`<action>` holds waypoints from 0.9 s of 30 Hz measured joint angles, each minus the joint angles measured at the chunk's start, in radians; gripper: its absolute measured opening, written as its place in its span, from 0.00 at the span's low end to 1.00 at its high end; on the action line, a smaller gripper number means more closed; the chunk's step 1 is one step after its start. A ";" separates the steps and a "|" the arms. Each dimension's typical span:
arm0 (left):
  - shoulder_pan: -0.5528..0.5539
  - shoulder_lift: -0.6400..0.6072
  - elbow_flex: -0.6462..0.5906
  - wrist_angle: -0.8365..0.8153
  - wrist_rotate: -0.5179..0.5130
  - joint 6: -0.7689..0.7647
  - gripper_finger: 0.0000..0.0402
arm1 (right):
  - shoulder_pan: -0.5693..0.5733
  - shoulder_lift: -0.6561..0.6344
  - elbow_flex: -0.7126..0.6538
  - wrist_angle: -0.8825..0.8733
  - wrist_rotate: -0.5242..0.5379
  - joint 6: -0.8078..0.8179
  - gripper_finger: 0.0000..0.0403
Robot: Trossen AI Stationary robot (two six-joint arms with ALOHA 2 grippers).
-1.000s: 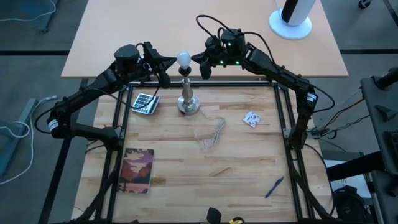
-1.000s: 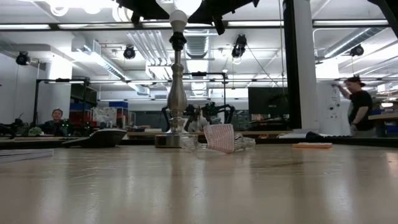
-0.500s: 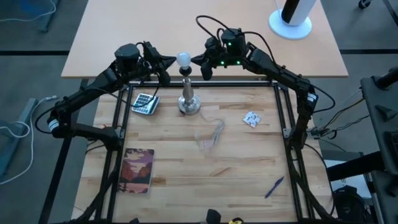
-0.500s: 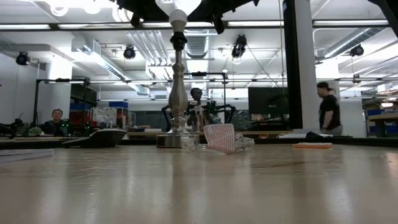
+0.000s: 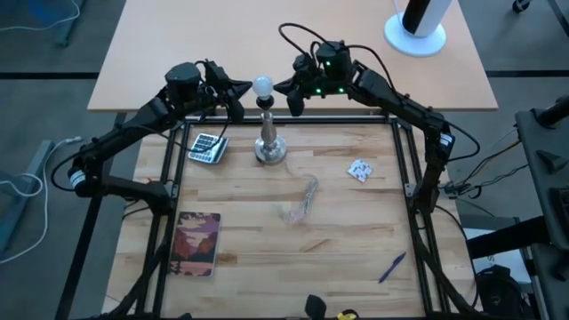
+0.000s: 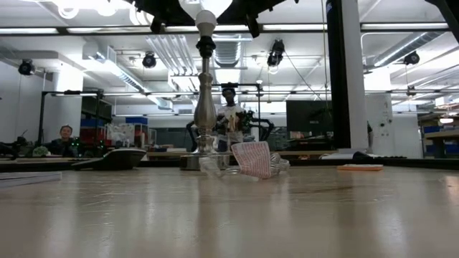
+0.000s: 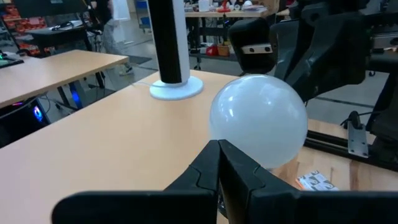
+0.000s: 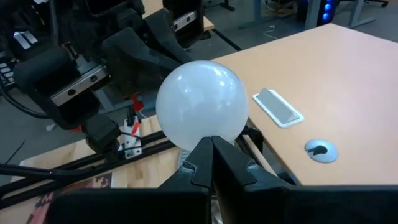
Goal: Screw lightbulb
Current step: Insert the lightbulb into the lamp
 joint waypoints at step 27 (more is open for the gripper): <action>0.021 -0.045 -0.001 -0.054 -0.109 0.042 0.00 | -0.031 0.000 0.133 -0.135 0.015 -0.085 0.00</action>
